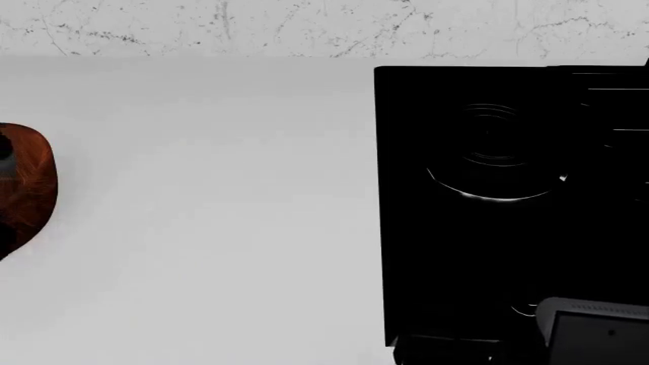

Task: Stack the bowls from largest to smallest.

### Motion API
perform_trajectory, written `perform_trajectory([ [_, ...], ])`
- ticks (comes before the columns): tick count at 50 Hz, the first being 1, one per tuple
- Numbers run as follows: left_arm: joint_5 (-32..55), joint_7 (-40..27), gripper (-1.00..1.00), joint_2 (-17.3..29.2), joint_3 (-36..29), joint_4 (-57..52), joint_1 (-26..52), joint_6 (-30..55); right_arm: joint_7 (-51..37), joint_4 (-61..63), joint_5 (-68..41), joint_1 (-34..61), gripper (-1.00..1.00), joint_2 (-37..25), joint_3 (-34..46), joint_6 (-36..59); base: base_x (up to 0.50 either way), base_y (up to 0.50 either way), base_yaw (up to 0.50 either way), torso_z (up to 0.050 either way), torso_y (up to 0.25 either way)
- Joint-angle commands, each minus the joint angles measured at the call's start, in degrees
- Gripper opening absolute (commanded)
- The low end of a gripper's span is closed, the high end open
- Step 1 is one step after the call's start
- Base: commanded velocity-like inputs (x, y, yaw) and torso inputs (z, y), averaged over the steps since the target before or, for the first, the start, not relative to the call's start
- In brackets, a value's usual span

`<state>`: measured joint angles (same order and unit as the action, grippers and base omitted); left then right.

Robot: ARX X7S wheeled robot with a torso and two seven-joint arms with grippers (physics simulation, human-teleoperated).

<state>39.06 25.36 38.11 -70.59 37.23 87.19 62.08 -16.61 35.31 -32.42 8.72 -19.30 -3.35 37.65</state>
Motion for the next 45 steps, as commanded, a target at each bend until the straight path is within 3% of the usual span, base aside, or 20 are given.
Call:
perform_trajectory([
  [1,-0.77,-0.13,-1.00,0.59,-0.95,-1.10,0.42,0.72,-0.15,0.00,-0.24,-0.26,1.00,-0.14,0.22,-0.11,0.00,0.00,0.00,0.000,0.000],
  [11,0.30,-2.40,-1.00,3.68,-0.14,-8.27,1.45,3.55,-0.24,-0.32,-0.50,0.01,1.00,-0.24,0.30,-0.20,0.00,0.00,0.00,0.000,0.000],
  [17,3.62,-10.47,-1.00,9.25,5.89,-22.05,3.02,6.40,-0.40,-0.08,-0.80,-0.17,1.00,-0.39,0.09,-0.20,0.00,0.00,0.00,0.000,0.000],
  [19,6.20,-16.74,-1.00,11.59,10.51,-27.86,2.15,7.82,-0.47,0.34,-0.91,-0.43,1.00,-0.40,0.14,-0.21,0.00,0.00,0.00,0.000,0.000],
  [20,11.15,-22.22,-1.00,12.92,16.65,-31.08,-0.51,7.81,-0.17,0.57,-1.12,-0.65,1.00,-0.35,0.25,-0.43,0.00,0.00,0.00,0.000,0.000],
  [25,21.39,-36.00,-1.00,17.74,26.02,-47.22,-9.46,5.81,0.98,1.62,-1.91,-1.61,1.00,-0.37,0.32,-1.60,0.00,0.00,0.00,0.000,0.000],
  [28,26.36,-46.72,-1.00,19.71,31.70,-54.91,-16.06,1.23,1.44,1.96,-2.08,-2.07,1.00,-0.37,0.30,-2.29,0.00,0.00,0.00,0.000,0.000],
  [30,30.18,-55.81,-1.00,21.27,37.02,-59.97,-24.51,-6.71,1.97,2.43,-1.58,-2.77,1.00,-0.50,0.43,-3.44,0.00,0.00,0.00,0.000,0.000],
  [36,27.93,-73.76,-1.00,22.25,39.88,-77.28,-38.50,-17.69,0.89,3.32,-0.26,-2.72,1.00,-1.00,0.80,-3.35,-0.20,0.02,0.00,0.000,0.003],
  [39,27.96,-84.59,-1.00,27.15,43.18,-89.16,-48.46,-25.06,0.39,4.92,-1.09,-2.79,1.00,-1.59,1.44,-1.40,-0.50,0.03,0.00,0.000,0.000],
  [41,26.46,-87.93,-1.00,29.43,43.44,-92.97,-53.54,-27.81,0.43,6.79,3.28,-3.42,1.00,-3.21,3.55,-3.36,-0.50,-0.04,0.00,0.000,0.000],
  [42,26.68,-89.14,-1.00,29.99,43.35,-93.74,-55.18,-28.54,-0.37,7.20,1.67,-2.57,1.00,-3.25,2.34,-1.61,-0.50,-0.23,0.00,0.000,0.000],
  [43,27.19,-88.77,-1.00,29.77,41.88,-94.99,-51.48,-23.12,-0.57,7.61,0.92,-2.17,1.00,-3.46,1.80,-0.91,-0.50,-0.30,0.00,0.000,0.000],
  [45,31.93,-91.52,-1.00,31.83,44.12,-96.93,-49.80,-25.15,-0.98,7.48,-0.43,-0.90,1.00,-3.51,0.21,-0.31,-0.47,-0.38,0.00,0.000,0.000],
])
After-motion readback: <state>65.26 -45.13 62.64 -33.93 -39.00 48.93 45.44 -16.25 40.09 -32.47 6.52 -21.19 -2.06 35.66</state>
